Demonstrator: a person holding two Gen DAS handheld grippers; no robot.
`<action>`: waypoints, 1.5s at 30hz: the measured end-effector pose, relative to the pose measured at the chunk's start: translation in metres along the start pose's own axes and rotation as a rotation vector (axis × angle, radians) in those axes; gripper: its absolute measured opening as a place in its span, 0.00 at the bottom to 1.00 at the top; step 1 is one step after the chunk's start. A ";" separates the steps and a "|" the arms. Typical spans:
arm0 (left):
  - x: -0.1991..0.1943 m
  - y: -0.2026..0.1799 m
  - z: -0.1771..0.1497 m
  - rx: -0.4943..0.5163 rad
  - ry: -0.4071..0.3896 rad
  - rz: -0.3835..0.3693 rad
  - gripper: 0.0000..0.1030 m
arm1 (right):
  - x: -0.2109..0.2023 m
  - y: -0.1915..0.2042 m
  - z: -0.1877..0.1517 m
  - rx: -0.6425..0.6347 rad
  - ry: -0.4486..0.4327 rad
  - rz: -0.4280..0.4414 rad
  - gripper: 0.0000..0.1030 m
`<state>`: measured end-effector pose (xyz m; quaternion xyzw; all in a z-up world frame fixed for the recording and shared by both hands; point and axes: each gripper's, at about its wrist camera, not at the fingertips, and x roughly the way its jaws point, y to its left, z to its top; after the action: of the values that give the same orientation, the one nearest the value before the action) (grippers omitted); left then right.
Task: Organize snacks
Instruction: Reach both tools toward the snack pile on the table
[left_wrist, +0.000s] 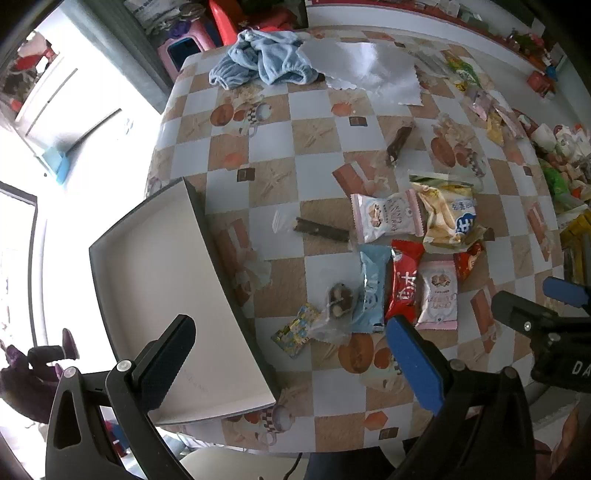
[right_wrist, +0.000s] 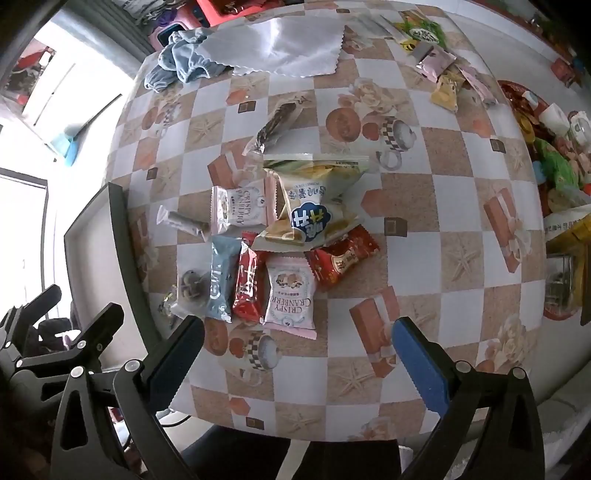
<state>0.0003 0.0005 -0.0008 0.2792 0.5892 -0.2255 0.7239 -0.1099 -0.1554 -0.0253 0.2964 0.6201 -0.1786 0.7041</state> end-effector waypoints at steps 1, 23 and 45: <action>0.001 0.001 0.000 -0.002 0.004 0.000 1.00 | 0.001 0.000 0.000 0.003 0.003 0.000 0.99; 0.035 0.030 -0.007 -0.121 0.134 -0.028 1.00 | 0.027 -0.041 -0.003 0.148 0.066 0.005 0.99; 0.104 -0.019 -0.005 0.005 0.166 -0.067 1.00 | 0.066 -0.073 -0.033 0.232 0.198 -0.038 0.99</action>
<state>0.0053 -0.0101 -0.1056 0.2789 0.6554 -0.2271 0.6641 -0.1692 -0.1820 -0.1055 0.3801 0.6671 -0.2324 0.5970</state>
